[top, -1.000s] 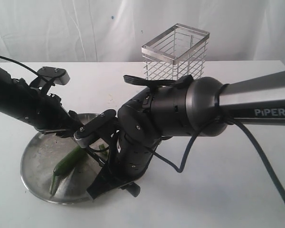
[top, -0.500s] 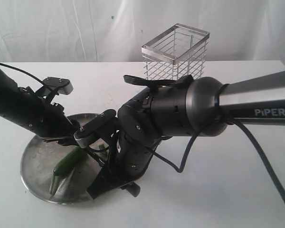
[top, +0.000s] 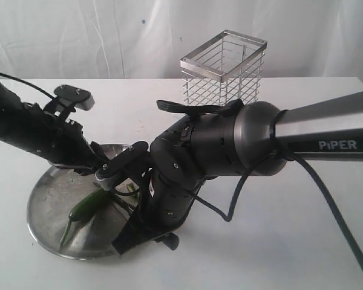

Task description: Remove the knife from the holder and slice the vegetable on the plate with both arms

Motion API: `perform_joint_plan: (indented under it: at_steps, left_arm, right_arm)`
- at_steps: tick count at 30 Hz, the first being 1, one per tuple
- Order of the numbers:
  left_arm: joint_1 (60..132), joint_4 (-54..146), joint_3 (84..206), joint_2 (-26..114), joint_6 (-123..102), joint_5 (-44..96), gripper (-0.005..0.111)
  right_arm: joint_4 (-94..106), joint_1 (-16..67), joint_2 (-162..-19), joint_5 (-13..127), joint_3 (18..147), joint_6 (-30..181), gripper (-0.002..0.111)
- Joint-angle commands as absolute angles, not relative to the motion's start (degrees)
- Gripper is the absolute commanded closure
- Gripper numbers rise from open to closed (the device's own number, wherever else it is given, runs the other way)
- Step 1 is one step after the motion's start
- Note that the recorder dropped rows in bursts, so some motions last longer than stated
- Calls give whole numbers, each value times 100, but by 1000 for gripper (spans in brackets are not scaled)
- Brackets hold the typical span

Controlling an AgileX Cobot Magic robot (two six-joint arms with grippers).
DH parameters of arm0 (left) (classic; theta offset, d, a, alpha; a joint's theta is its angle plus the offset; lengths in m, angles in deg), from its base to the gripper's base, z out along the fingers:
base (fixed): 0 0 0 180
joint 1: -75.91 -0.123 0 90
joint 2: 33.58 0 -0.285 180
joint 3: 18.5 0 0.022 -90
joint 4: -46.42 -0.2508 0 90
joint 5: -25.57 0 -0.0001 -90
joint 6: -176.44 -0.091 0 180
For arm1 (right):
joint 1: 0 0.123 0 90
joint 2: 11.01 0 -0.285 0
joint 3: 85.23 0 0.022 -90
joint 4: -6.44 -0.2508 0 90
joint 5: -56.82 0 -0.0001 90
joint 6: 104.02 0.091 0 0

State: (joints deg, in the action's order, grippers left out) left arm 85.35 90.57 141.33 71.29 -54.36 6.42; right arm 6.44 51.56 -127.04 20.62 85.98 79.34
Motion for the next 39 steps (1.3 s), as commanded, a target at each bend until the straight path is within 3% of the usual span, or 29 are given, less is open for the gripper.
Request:
perform_joint_plan:
  at_steps: [1,15,20,31,39]
  left_arm:
    - [8568,9084,14102,6718,-5459,466,48]
    - [8617,9302,13980,7474,-5524,212,48]
    - [8791,9222,13496,8050,-5765,1024,48]
    - [8573,9195,13755,6864,-5754,726,48]
    - [8516,9149,13229,6869,-5742,479,48]
  right_arm:
    - [644,5155,-12621,2151,8613,7872,108]
    - [644,5155,-12620,2174,8613,7872,108]
    - [612,5155,-12620,2158,8650,7872,108]
    - [602,5155,-12620,2047,8763,7872,108]
    - [602,5155,-12620,1962,8762,7872,108]
